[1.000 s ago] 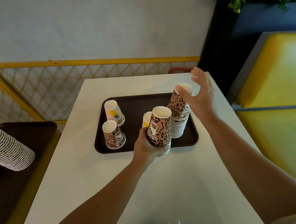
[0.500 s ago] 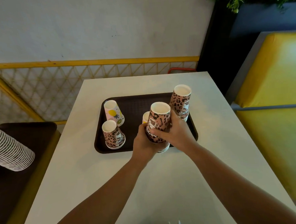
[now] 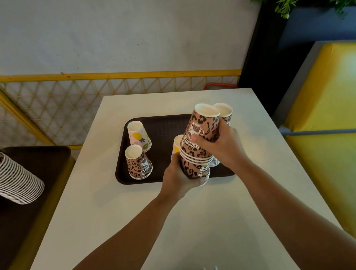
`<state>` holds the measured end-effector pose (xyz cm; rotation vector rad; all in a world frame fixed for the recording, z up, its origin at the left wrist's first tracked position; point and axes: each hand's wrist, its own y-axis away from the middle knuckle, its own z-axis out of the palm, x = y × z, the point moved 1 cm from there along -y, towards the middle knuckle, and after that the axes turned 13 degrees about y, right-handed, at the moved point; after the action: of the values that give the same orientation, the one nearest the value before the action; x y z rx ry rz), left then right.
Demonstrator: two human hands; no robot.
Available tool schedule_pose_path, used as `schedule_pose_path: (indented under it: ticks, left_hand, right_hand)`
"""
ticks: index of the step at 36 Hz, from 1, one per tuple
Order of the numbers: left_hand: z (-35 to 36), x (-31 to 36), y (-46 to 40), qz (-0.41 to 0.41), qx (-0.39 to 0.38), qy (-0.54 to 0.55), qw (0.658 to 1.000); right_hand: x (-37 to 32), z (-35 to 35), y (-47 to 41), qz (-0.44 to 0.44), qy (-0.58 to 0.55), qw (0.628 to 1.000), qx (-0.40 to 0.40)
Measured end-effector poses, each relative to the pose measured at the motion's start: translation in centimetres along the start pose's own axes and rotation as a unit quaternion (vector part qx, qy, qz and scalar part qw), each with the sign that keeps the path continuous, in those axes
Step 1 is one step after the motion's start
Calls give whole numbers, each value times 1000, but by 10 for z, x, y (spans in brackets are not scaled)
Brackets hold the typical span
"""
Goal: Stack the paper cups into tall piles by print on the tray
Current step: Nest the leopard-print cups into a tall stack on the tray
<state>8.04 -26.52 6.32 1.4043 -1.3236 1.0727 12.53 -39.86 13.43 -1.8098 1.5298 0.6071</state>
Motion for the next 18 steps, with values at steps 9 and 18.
schedule_pose_path:
  ticks: [9, 18]
  left_hand:
    - [-1, -1, 0, 3, 5, -17, 1000]
    - [-2, -1, -2, 13, 11, -25, 1000]
  right_hand:
    - [-31, -68, -35, -22, -67, 980, 184]
    - [1, -66, -61, 15, 18, 972, 234]
